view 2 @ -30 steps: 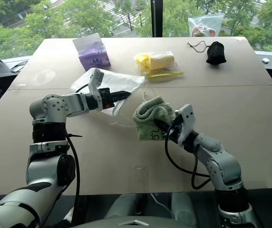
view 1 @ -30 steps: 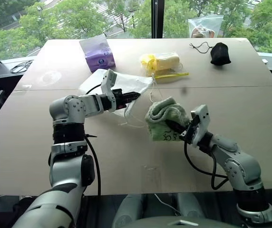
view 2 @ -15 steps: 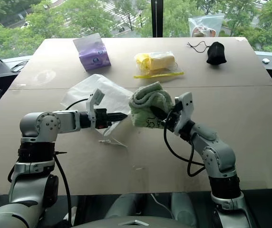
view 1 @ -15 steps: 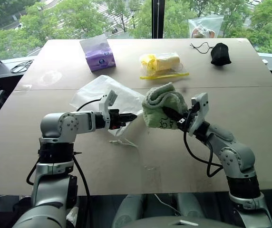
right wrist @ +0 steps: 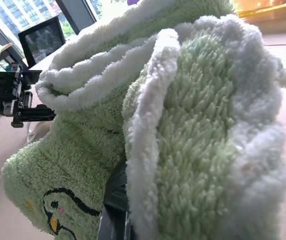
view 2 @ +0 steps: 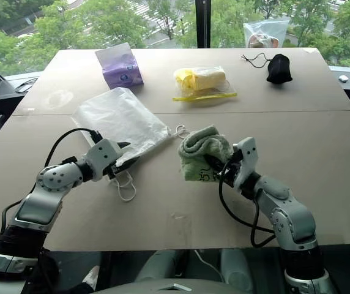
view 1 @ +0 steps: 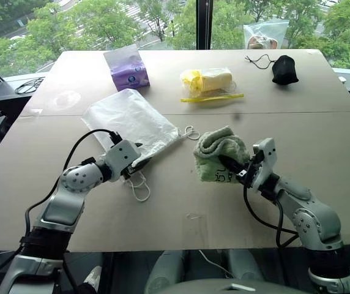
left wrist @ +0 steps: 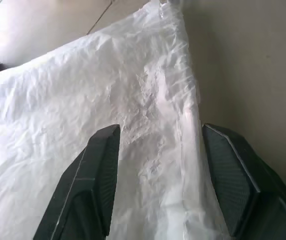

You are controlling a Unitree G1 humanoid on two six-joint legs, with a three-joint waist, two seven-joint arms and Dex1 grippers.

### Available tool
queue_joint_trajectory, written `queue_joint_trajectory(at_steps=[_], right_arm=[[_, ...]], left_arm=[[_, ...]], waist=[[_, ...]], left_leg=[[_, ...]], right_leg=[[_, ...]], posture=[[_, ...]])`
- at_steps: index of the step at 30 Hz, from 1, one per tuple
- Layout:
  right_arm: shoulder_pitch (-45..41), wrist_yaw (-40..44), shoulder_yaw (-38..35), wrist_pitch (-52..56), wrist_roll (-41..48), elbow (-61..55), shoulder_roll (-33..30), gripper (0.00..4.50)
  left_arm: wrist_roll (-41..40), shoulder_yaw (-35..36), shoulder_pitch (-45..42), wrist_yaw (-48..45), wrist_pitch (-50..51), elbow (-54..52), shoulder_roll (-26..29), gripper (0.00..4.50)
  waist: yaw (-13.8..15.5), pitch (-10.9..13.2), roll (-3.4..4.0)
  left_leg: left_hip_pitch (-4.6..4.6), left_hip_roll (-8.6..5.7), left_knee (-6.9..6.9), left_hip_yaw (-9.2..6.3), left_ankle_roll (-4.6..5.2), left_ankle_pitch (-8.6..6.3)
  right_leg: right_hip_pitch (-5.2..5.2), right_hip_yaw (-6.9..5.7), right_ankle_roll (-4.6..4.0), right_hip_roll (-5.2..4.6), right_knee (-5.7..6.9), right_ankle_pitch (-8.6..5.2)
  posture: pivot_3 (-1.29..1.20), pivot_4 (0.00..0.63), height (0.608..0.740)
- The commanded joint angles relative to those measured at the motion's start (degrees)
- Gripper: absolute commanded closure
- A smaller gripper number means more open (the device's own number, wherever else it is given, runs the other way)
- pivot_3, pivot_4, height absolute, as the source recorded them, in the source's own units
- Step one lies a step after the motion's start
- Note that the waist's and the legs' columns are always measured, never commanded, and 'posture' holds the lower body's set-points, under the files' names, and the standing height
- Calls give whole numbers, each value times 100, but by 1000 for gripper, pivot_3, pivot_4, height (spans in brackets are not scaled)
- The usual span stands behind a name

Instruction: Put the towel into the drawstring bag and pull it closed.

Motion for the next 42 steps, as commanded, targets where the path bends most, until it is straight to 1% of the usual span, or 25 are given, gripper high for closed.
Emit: queue_joint_trajectory(at_steps=[1, 5, 11, 18, 25, 29, 36, 39, 40, 41, 42], right_arm=[[41, 9, -45, -25, 165, -374, -11, 4388], [140, 38, -93, 119, 283, -507, -120, 4388], [152, 63, -101, 286, 429, -579, -277, 4388], [154, 44, -110, 318, 494, -590, -344, 4388], [182, 0, -88, 292, 498, -608, -340, 4388], [203, -28, -74, 282, 489, -627, -323, 4388], [189, -30, -77, 265, 478, -609, -329, 4388], [162, -30, -64, 261, 469, -591, -324, 4388], [134, -30, -43, 253, 446, -572, -321, 4389], [97, -30, -12, 241, 417, -548, -314, 4389], [54, -25, 11, 233, 404, -525, -303, 4389]], left_arm=[[668, 201, 519, 749, -809, -376, -113, 2035], [981, 275, 854, 1302, -849, -647, -459, 2035], [1390, 344, 1016, 1763, -1002, -705, -653, 2035], [1361, 460, 954, 1799, -966, -643, -678, 2035], [1459, 420, 864, 1768, -940, -423, -657, 2035], [1736, 324, 742, 1855, -904, -210, -630, 2035], [2010, 76, 130, 2014, -815, 215, -862, 2035], [2073, -47, -133, 1948, -611, 366, -986, 2035], [1971, -110, -240, 1786, -523, 404, -1037, 2035], [1804, -129, -356, 1615, -338, 440, -1118, 2547], [1541, -90, -502, 1401, 37, 471, -1260, 2897]], waist=[[16, 0, 0], [42, 0, 0], [74, 0, 0], [112, 0, 0], [113, 0, 0], [121, 0, 0], [122, -1, -1], [124, -1, -1], [123, -1, -2], [121, -1, -2], [120, -1, -2]], left_leg=[[0, 0, 0, 0, 0, 0], [0, 0, -1, -1, 2, -1], [2, 0, 0, -2, 2, -1], [2, 0, 0, -2, 2, -1], [2, 0, 1, -2, 2, -1], [2, 0, 1, -2, 2, -1], [2, 0, 3, -2, 2, -1], [2, 0, 3, -3, 1, -1], [2, 0, 4, -3, 1, -1], [2, -1, 4, -3, 1, -1], [2, -1, 5, -2, 1, -1]], right_leg=[[0, -1, 0, 0, 0, 0], [1, -3, 0, 0, 1, 0], [2, -5, 0, 1, 5, 0], [2, -6, 0, 0, 5, 0], [3, -8, 0, 1, 5, 0], [3, -9, 0, 1, 5, 0], [4, -14, 1, 1, 5, 1], [3, -16, 1, 1, 7, 1], [3, -16, 1, 1, 7, 1], [4, -16, 1, 1, 7, 1], [3, -17, 1, 1, 7, 1]], posture=[[0, 150, 740], [0, 150, 740], [0, 150, 740], [0, 150, 740], [0, 150, 740], [0, 150, 740], [0, 150, 740], [0, 150, 740], [0, 150, 740], [0, 150, 740], [0, 150, 740]])
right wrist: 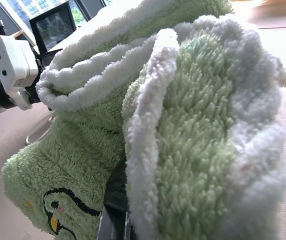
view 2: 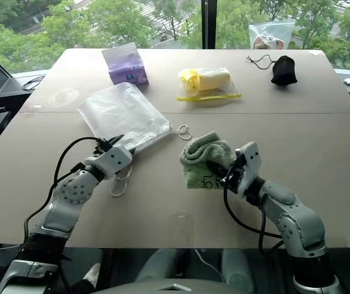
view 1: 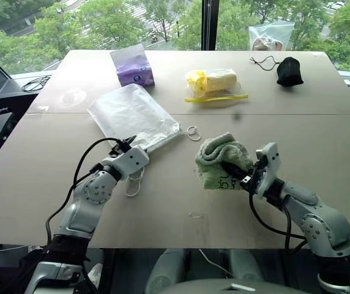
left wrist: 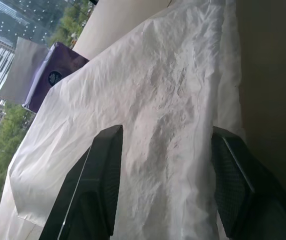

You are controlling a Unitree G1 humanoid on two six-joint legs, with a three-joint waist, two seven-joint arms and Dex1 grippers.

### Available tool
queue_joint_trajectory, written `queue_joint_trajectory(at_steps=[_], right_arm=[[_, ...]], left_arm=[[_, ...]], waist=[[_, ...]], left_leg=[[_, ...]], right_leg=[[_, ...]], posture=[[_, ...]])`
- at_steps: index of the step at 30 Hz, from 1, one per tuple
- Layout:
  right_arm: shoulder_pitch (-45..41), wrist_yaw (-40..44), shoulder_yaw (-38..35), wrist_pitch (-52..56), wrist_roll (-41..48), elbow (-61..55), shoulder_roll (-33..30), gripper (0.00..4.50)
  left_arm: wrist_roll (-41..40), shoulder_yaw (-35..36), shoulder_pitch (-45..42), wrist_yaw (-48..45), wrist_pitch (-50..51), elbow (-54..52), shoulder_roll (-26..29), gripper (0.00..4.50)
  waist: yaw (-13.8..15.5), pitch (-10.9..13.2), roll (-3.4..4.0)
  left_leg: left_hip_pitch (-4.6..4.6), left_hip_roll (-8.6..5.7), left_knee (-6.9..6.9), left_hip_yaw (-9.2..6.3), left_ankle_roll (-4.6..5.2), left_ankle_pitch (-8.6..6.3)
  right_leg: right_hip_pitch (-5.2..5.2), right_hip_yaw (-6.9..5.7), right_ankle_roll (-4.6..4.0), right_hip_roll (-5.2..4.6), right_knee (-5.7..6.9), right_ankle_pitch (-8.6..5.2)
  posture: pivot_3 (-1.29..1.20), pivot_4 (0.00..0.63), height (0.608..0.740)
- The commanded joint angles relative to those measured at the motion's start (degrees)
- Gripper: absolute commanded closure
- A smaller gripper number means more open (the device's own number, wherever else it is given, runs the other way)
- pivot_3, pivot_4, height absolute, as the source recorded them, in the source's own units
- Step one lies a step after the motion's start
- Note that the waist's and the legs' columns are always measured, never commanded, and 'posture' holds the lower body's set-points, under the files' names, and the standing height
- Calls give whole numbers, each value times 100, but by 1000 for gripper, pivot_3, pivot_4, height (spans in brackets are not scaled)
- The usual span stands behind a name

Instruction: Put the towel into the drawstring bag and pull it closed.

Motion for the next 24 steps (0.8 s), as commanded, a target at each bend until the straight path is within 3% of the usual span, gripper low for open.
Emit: queue_joint_trajectory(at_steps=[1, 3, 6, 9, 16, 19, 24], right_arm=[[-174, 8, 55, -92, 24, -169, 45, 4389], [-309, 18, 114, -125, -24, -83, 82, 4389], [-595, 61, 227, -238, -151, 125, 164, 4389], [-978, 59, 338, -368, -265, 401, 361, 4389], [-1888, -189, 715, -886, -758, 1467, 1327, 4389], [-2021, -220, 1045, -1198, -1221, 2105, 1542, 4389], [-1838, 46, 1767, -2010, -2164, 2943, 1378, 4389]], left_arm=[[-620, 45, -378, -524, 823, 29, -283, 3369], [-1846, 446, -717, -1133, 2211, -121, -722, 4443], [-4215, 1560, -1419, -1742, 5172, -449, -1132, 4500], [-5196, 2044, -1776, -1885, 6862, -568, -943, 4500], [-6246, 2602, -2107, -1370, 8457, -1033, -1147, 4500], [-6534, 2930, -2241, -938, 8792, -1192, -1612, 4500], [-6959, 4175, -2873, -59, 9336, -1161, -2490, 4500]], waist=[[0, 0, 0], [-1, -2, 1], [-22, 1, -8], [-138, 0, -9], [-284, -1, -8], [-255, -3, -10], [-224, -5, -14]], left_leg=[[0, 0, 2, 0, 0, 0], [0, 0, 5, -2, 0, 0], [-6, 0, 20, -5, 1, 0], [-7, 0, 23, -9, -1, 1], [-3, 1, 22, -8, -3, 2], [-1, 1, 26, -7, -3, 2], [-2, -1, 31, -6, -3, 2]], right_leg=[[0, -2, 0, 0, 0, 0], [1, -5, 0, 1, 3, 0], [0, -13, 0, 4, 8, 0], [-1, -20, 1, 5, 10, 0], [-3, -7, 0, 10, 10, 0], [1, -7, 0, 9, 7, 0], [0, -7, 0, 8, 8, 0]], posture=[[0, 150, 740], [0, 150, 740], [0, 150, 740], [0, 150, 740], [0, 150, 740], [0, 150, 740], [0, 150, 740]])
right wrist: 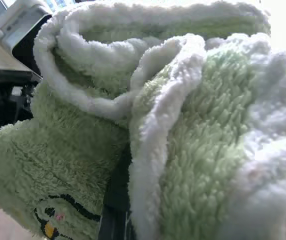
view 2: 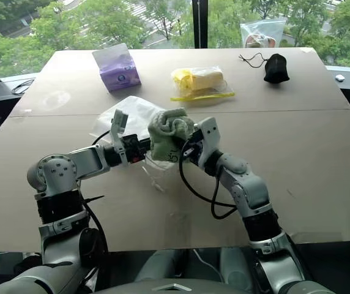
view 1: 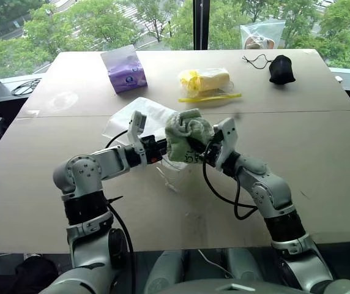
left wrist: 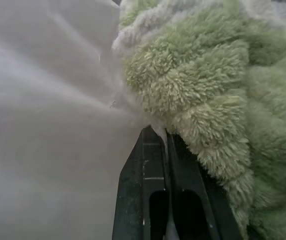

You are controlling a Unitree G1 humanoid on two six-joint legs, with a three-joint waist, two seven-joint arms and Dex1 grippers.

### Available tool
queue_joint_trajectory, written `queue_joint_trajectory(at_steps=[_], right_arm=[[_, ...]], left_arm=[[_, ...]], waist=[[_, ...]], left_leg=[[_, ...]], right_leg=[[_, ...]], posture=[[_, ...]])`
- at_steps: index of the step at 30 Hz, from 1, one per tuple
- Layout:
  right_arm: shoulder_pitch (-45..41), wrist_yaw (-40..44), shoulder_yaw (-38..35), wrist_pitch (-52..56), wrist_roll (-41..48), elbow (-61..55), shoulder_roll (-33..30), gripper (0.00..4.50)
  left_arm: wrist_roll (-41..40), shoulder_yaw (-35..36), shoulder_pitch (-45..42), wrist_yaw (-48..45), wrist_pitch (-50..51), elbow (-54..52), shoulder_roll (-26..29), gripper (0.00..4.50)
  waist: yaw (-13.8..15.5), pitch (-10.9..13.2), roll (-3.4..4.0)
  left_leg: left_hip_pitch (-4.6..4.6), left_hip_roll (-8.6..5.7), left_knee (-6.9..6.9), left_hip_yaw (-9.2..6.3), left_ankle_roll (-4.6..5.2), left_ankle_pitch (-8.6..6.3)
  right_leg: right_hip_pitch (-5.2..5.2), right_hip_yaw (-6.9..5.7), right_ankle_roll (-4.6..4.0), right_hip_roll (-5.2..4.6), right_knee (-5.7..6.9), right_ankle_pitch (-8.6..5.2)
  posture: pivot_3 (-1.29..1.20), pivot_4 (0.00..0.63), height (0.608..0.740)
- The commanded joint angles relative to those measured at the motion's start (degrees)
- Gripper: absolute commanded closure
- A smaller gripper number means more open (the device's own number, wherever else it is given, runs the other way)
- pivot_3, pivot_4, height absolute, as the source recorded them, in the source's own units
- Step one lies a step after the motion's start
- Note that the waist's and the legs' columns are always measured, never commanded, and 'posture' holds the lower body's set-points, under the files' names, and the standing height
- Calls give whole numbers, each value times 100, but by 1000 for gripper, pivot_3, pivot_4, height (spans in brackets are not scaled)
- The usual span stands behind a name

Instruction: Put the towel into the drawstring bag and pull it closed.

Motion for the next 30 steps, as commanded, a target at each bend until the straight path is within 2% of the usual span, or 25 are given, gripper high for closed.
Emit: queue_joint_trajectory(at_steps=[1, 3, 6, 11, 15, 20, 21, 23, 25, 30], right_arm=[[111, 213, 708, -721, -851, 686, -146, 4389], [103, 255, 972, -1249, -1308, 978, -266, 4389], [130, 304, 990, -1731, -1458, 1201, -208, 4392], [-219, -85, 1077, -1892, -2220, 1697, -226, 4395], [-726, -255, 1616, -2516, -3371, 2009, -606, 4397], [-1040, -181, 1840, -3016, -3803, 2109, -663, 4397], [-1021, -158, 1673, -2865, -3576, 2116, -493, 4397], [-863, -129, 887, -2036, -2415, 1987, 238, 4397], [-775, 12, 289, -1371, -1586, 1875, 697, 4397], [-854, 111, -1248, 281, 482, 1491, 1357, 4398]], left_arm=[[-611, 966, -704, 459, 368, -245, -449, 4500], [-647, 1371, -829, 700, 554, -239, -608, 4500], [-672, 1759, -945, 1056, 628, -195, -683, 4500], [-1395, 1027, -508, 1123, 628, -401, -356, 4500], [-1711, 442, -126, 983, 628, -607, 38, 4500], [-1942, -50, 107, 770, 628, -612, 466, 4500], [-1936, -179, 203, 715, 628, -616, 601, 4500], [-1946, -365, 401, 531, 628, -743, 824, 4500], [-1974, -464, 528, 414, 622, -842, 961, 4500], [-2157, -368, 854, 309, 627, -975, 1271, 4500]], waist=[[7, -2, -3], [4, -2, -3], [-78, -6, -4], [-76, -6, -5], [-81, -8, -6], [-45, -9, -6], [-58, -9, -6], [-104, -9, -8], [-92, -7, -5], [-42, -4, -2]], left_leg=[[0, 0, 0, -1, 0, 0], [1, 1, 1, -1, -1, 0], [7, 2, 0, 9, -1, 0], [15, 5, 2, 8, -2, 0], [24, 12, 6, 11, -5, 2], [31, 22, 6, 6, -11, 5], [31, 22, 6, 7, -11, 5], [32, 24, 5, 9, -11, 5], [32, 37, -1, 9, -13, 4], [31, 36, -5, 4, -15, 5]], right_leg=[[0, -1, 0, 1, 2, 0], [0, -2, 0, 2, 3, 0], [5, 9, 0, 3, 3, 0], [5, 11, 0, 8, 9, 0], [9, 14, -9, 16, 14, 7], [19, 9, -13, 26, 12, 10], [19, 9, -13, 27, 11, 10], [21, 12, -13, 28, 8, 10], [25, 16, -23, 39, 4, 15], [22, 13, -27, 37, -6, 17]], posture=[[0, 150, 740], [0, 150, 740], [0, 150, 740], [0, 150, 740], [0, 150, 740], [0, 150, 740], [0, 150, 740], [0, 150, 740], [0, 150, 740], [0, 150, 740]])
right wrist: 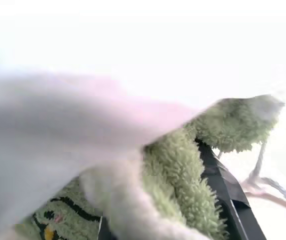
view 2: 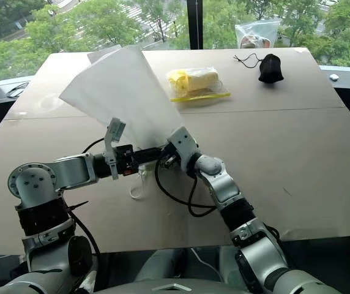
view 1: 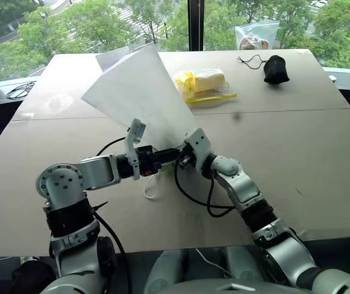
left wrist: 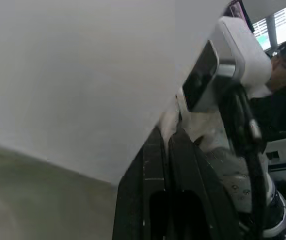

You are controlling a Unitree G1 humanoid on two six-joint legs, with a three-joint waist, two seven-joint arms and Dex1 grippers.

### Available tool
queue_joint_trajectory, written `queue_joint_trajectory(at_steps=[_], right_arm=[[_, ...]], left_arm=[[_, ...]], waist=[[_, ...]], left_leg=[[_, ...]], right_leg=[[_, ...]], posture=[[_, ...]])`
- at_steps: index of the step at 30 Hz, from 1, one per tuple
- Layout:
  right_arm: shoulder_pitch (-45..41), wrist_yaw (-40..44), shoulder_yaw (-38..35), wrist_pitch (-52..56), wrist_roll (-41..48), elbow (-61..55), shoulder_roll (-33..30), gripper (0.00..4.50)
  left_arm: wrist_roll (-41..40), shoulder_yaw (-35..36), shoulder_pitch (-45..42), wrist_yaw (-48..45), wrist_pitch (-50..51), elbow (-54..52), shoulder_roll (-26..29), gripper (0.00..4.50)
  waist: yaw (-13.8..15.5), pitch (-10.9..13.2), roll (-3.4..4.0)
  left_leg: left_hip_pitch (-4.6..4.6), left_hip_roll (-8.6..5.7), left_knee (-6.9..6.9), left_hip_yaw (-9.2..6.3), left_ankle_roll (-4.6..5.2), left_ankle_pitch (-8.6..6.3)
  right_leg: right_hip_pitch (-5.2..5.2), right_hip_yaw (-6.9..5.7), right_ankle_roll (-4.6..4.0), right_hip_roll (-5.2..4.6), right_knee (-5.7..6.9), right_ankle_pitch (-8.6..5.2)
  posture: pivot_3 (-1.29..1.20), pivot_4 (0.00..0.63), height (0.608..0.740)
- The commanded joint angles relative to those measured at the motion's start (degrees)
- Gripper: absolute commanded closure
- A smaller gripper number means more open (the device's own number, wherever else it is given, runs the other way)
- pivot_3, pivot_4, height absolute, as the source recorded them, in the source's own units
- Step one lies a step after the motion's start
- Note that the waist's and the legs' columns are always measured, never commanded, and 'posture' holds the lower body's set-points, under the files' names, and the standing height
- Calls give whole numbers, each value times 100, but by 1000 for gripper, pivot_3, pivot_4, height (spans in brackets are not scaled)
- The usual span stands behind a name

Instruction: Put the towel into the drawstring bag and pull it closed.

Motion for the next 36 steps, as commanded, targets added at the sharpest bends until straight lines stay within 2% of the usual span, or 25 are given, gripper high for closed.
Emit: queue_joint_trajectory(at_steps=[1, 4, 7, 10, 13, 15, 17, 20, 24, 27, 30, 31, 33, 36], right_arm=[[-187, -94, -1141, 1113, 1544, -595, 307, 4398], [-257, -272, -1596, 1698, 2220, -721, 367, 4398], [-237, -480, -1799, 2005, 2506, -742, 332, 4398], [-112, -508, -1523, 2176, 2307, -832, 97, 4399], [-130, -597, -1289, 2235, 2134, -867, 80, 4400], [-334, -905, -1509, 2363, 2381, -807, 369, 4400], [-445, -835, -1104, 2492, 2219, -989, 366, 4400], [-405, -388, 589, 1482, 714, -1116, -242, 4400], [-265, 82, 944, 637, 357, -936, -329, 4403], [-147, 247, 282, 1140, 1099, -917, -39, 4404], [-129, 190, -169, 1443, 1421, -843, 72, 4404], [-87, 175, -176, 1551, 1380, -902, -20, 3336], [24, 120, 22, 1527, 1012, -1044, -345, 2573], [308, 160, 383, 1536, 558, -1483, -976, 1072]], left_arm=[[-202, 143, 148, -127, 4, -196, 228, 4500], [-213, 232, 191, -108, -91, -108, 328, 4500], [-120, 230, 228, -172, -385, -115, 422, 4500], [-253, 404, 99, -14, -424, 57, 332, 4500], [-270, 18, 136, 7, -421, -189, 222, 4500], [-229, -269, 123, 95, -460, -326, 33, 4500], [-144, -567, 156, 70, -605, -516, -64, 4500], [-190, -660, 167, 50, -724, -467, -160, 4500], [-186, -758, 294, -132, -801, -476, 29, 4500], [-240, -708, 482, -304, -763, -520, 303, 4500], [-103, -855, 767, -618, -925, -659, 717, 4500], [-44, -869, 817, -726, -1027, -646, 862, 4500], [132, -919, 841, -1009, -1305, -586, 1168, 4500], [320, -965, 620, -1454, -1645, -215, 1562, 4500]], waist=[[36, 2, 2], [82, 3, 4], [83, 3, 5], [82, 3, 5], [82, 3, 5], [90, 3, 5], [108, 3, 4], [16, 3, 6], [-30, 2, 5], [-32, 2, 5], [-21, 3, 7], [-9, 4, 8], [41, 4, 8], [126, 5, 10]], left_leg=[[0, -1, 0, 0, 0, 0], [-1, -2, -2, -2, 0, 0], [-1, 0, -10, 2, 0, 0], [-1, 0, -16, 6, 0, 0], [-10, 0, -15, 8, 0, 0], [-12, -1, -15, 9, 0, 0], [-14, -1, -12, 9, 0, 0], [-18, -1, -15, 15, 0, 0], [-20, 1, -18, 14, 0, 0], [-20, 1, -17, 16, 0, 0], [-20, 2, -20, 15, 0, 0], [-20, 2, -19, 14, 0, 0], [-20, 2, -18, 14, 0, 0], [-21, -1, -19, 13, 0, 0]], right_leg=[[0, 0, 0, -1, -1, 0], [-2, 0, 0, -1, -1, 0], [-13, 3, -1, 1, 2, 0], [-18, 7, -1, 1, 4, 0], [-23, 7, -1, -1, 2, 0], [-23, 7, 0, -2, 0, 0], [-23, 7, 0, -2, 0, 0], [-35, 14, 0, 0, 6, 0], [-39, 11, 0, 2, 7, 0], [-38, 12, 0, 2, 5, 0], [-39, 14, -1, 2, 6, 0], [-38, 13, -1, 2, 5, 0], [-37, 11, -1, 1, 3, 0], [-37, 10, -1, -1, -1, 0]], posture=[[0, 150, 740], [0, 150, 740], [0, 150, 740], [0, 150, 740], [0, 150, 740], [0, 150, 740], [0, 150, 740], [0, 150, 740], [0, 150, 740], [0, 150, 740], [0, 150, 740], [0, 150, 740], [0, 150, 740], [0, 150, 740]])
